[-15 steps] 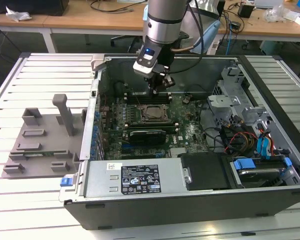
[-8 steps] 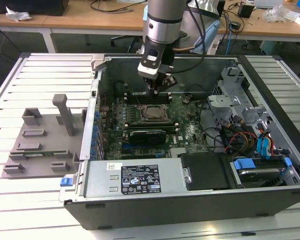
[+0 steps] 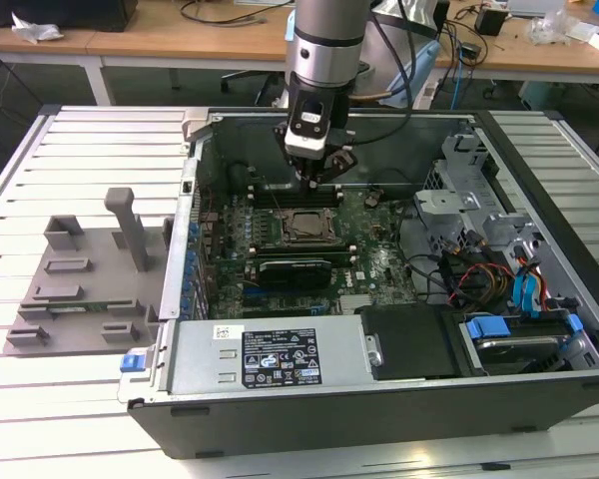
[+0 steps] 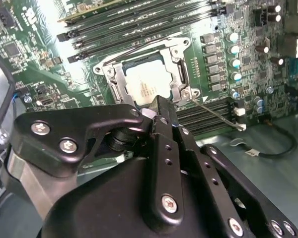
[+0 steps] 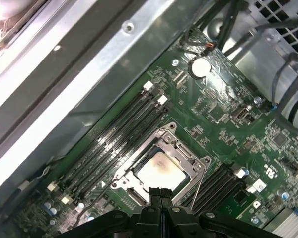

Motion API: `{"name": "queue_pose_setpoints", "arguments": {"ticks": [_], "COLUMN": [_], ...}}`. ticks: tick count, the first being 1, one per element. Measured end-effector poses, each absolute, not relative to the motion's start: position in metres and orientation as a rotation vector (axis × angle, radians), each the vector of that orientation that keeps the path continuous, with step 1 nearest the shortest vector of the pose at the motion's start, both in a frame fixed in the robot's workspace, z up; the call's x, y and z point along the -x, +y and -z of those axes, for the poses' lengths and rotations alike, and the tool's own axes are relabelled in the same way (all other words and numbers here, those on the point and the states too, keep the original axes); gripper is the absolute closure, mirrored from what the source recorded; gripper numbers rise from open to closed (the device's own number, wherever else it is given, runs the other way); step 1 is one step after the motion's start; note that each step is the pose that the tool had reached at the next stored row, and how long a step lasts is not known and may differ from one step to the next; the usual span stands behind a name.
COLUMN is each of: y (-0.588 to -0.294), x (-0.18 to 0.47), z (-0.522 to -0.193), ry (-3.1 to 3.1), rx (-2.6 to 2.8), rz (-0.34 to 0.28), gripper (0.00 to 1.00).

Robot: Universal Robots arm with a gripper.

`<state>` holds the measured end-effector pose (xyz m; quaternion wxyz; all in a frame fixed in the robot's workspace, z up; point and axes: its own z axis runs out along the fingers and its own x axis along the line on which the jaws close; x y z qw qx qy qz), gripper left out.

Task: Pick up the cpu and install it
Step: 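Install the first cpu locking lever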

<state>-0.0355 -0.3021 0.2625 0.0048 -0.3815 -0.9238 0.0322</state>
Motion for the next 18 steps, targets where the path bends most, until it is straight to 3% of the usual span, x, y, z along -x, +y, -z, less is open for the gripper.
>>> {"name": "queue_pose_setpoints", "arguments": {"ticks": [18], "y": [-0.3021], "x": [0.0355], "z": [-0.2625], "ry": [-3.008], "rx": [0.892], "rz": [-0.102], "gripper": [0.89]}}
